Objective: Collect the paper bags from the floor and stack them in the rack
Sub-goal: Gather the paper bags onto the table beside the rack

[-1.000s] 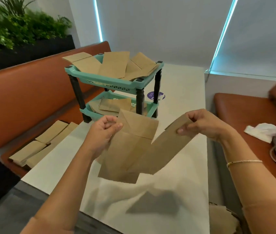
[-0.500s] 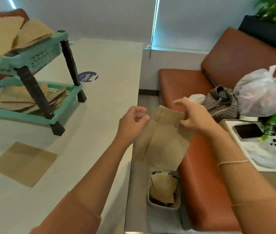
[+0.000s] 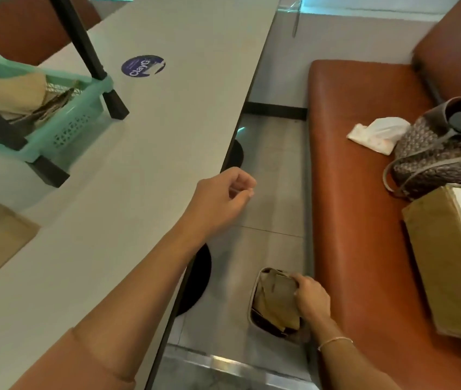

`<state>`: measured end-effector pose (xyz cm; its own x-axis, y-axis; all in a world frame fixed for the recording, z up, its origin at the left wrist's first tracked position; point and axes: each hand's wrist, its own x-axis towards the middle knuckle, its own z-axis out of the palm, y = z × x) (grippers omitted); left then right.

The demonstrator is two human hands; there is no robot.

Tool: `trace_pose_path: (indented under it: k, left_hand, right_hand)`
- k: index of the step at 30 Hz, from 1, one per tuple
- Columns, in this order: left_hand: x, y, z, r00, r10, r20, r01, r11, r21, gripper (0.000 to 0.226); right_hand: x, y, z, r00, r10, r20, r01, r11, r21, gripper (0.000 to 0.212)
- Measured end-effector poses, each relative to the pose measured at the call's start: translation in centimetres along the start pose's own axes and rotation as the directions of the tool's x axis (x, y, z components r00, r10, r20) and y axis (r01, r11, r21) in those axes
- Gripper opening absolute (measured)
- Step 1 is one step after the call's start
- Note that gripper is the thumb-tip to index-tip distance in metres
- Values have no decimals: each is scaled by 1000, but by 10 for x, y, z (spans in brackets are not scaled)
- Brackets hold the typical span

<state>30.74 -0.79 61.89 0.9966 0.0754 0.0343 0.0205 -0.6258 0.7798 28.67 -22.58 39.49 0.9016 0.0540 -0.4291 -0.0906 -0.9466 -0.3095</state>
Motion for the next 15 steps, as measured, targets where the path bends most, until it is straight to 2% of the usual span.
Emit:
trace_pose_path:
  k: [4, 8, 12, 15]
  left_hand:
    - [-6, -9, -1, 999, -16, -39, 16, 1000, -1, 9]
    - [-19, -13, -19, 992, -72, -105, 72, 997, -6, 7]
    - [-40, -25, -56, 961, -162, -224, 165, 986, -5, 8]
    - [-60, -44, -91, 929, -214, -301, 258, 959, 115, 16]
  right_hand:
    - [12, 7, 20, 998, 26, 50, -24, 998, -51, 52]
    - [19, -11, 0, 1000, -11, 27, 12, 1000, -3, 38]
    - [19, -65, -52, 989, -68, -130, 85, 988, 127, 33]
    - [7, -119, -94, 943, -178, -282, 229, 960, 160, 31]
